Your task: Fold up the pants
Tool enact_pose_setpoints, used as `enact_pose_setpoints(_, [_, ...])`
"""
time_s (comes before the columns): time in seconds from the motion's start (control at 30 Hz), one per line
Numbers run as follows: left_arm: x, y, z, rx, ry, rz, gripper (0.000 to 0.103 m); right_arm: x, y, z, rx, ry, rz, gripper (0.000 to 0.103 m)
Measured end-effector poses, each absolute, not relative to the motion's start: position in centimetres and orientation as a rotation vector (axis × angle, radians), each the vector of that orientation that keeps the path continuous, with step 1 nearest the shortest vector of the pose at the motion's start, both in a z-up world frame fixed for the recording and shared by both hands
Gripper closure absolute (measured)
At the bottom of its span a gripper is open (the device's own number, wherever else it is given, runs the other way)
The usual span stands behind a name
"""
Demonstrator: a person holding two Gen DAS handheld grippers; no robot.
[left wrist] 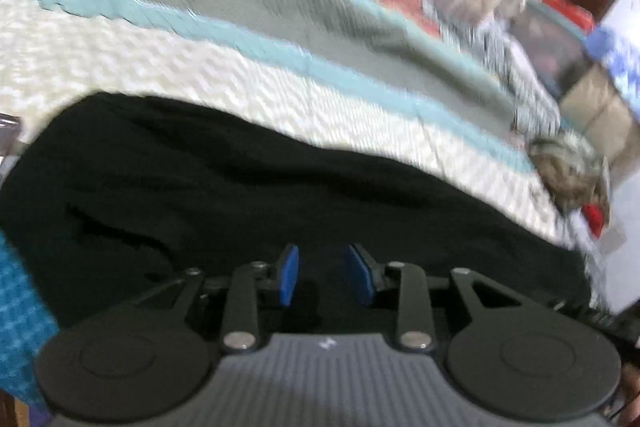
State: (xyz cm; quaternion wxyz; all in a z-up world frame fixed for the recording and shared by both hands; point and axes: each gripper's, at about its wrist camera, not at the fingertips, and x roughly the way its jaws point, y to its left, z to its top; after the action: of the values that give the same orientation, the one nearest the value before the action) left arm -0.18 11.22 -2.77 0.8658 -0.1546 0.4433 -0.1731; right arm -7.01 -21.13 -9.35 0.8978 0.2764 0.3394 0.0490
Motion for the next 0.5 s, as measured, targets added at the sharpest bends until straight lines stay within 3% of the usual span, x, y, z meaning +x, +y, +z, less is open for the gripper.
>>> enact_pose_setpoints(0.17, [1.1,7.0,-6.5,-0.201,1.099,-0.347,0.074,-13.3,-28.8,-9.6,0.673,0.559,-0.162,0.075])
enact_pose_setpoints(0.2, [1.0,6.5,-6.6,-0.177,1.096,-0.339,0.074,-14.6,-30.1,-9.8,0.7,0.53,-0.22,0.075])
enact_pose_setpoints(0.3, [1.1,5.9,-5.2,-0.198,1.082,-0.37,0.071,-18.0,-34.4,-10.8,0.823,0.424,-0.36,0.061])
enact_pose_setpoints(0.5, [1.6,3.8,-2.3,-0.177,1.028,-0.376,0.069,-18.9,-38.9,-13.1,0.993,0.323,-0.464,0.057])
